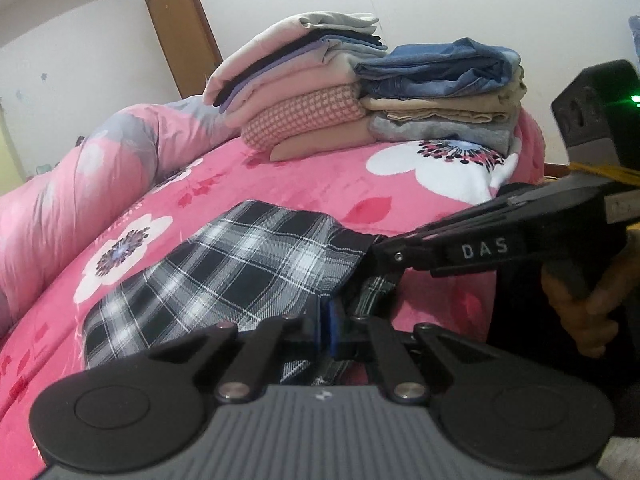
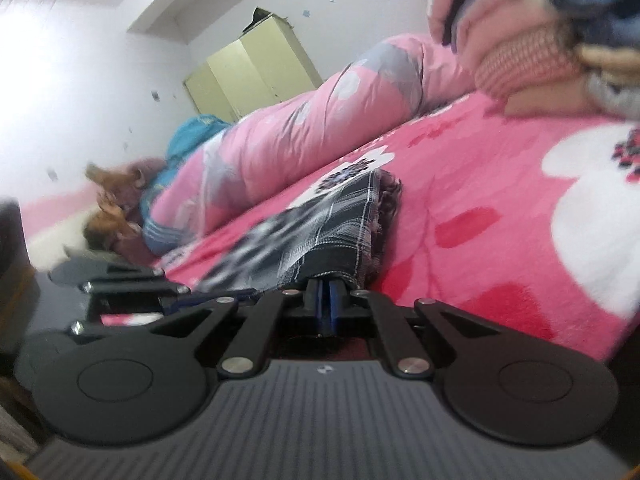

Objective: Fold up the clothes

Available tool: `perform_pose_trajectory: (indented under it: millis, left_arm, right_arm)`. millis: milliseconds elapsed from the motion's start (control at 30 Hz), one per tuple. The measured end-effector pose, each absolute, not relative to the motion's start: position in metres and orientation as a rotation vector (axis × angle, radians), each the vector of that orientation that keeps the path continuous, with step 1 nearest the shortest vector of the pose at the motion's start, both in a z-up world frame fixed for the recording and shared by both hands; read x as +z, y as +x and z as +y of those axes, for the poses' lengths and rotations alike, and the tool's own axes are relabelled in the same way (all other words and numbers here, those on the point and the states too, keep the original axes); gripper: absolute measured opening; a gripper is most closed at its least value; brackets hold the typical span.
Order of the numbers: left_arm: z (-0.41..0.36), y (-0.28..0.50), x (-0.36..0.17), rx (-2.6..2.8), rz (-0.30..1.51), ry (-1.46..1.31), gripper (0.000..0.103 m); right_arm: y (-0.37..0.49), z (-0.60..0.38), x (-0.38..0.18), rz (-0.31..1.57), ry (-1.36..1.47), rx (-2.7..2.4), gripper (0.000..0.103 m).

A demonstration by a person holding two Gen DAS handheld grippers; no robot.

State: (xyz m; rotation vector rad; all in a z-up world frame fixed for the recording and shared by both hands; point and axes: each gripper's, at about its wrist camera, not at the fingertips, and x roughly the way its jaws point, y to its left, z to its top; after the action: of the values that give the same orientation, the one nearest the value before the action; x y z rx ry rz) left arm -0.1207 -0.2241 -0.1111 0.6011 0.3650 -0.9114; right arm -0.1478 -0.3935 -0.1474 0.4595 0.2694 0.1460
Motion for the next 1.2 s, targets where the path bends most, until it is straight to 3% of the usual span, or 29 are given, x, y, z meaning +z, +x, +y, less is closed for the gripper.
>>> perform_pose_trajectory:
  millis: [133,233,333,533,600,700,833,1000,1033,1100,1200]
  left_arm:
    - [-0.219,-0.121,-0.112,-0.898,0.368,0.62,0.019]
    - [-0.211,-0.125,-0.113,-0.885,0.357,0.646,0.042]
    - [-0.2,-0.129,-0.117,-0.858,0.348,0.677,0.044]
    - [-0.182,-0.126,-0.117,-0.792,0.352,0.656,0.041]
    - [-0.18,-0.123,-0.115,-0.777,0.345,0.638,0.018]
    - [-0.178,-0.124,-0.112,-0.781,0.331,0.619,0.01]
    - [-0.175,-0.123,-0.109,-0.796,0.33,0.606,0.011]
    - [-0.176,-0.117,-0.115,-0.792,0.364,0.607,0.024]
    - [-0.176,-0.117,-0.116,-0.792,0.357,0.601,0.022]
    - [-0.175,-0.118,-0.114,-0.791,0.336,0.572,0.006]
    - [-0.173,-0.121,-0.109,-0.79,0.308,0.546,0.005]
  right_arm:
    - [-0.156,-0.391,-0.141,0.276,0.411,0.15,0.006]
    - [-0.165,-0.393,-0.137,0.282,0.4,0.167,0.011]
    - [-0.175,-0.398,-0.135,0.3,0.421,0.201,0.015]
    - [-0.158,-0.38,-0.144,0.442,0.428,0.303,0.015]
    - [-0.152,-0.376,-0.145,0.442,0.425,0.306,0.015]
    - [-0.145,-0.374,-0.141,0.424,0.425,0.321,0.015]
    - [-0.144,-0.368,-0.134,0.406,0.417,0.378,0.012]
    - [-0.142,-0.368,-0.136,0.419,0.441,0.378,0.012]
    - [-0.14,-0.369,-0.137,0.42,0.452,0.375,0.012]
    - [-0.136,-0.368,-0.136,0.412,0.453,0.372,0.012]
    - [-0.13,-0.366,-0.132,0.38,0.446,0.358,0.012]
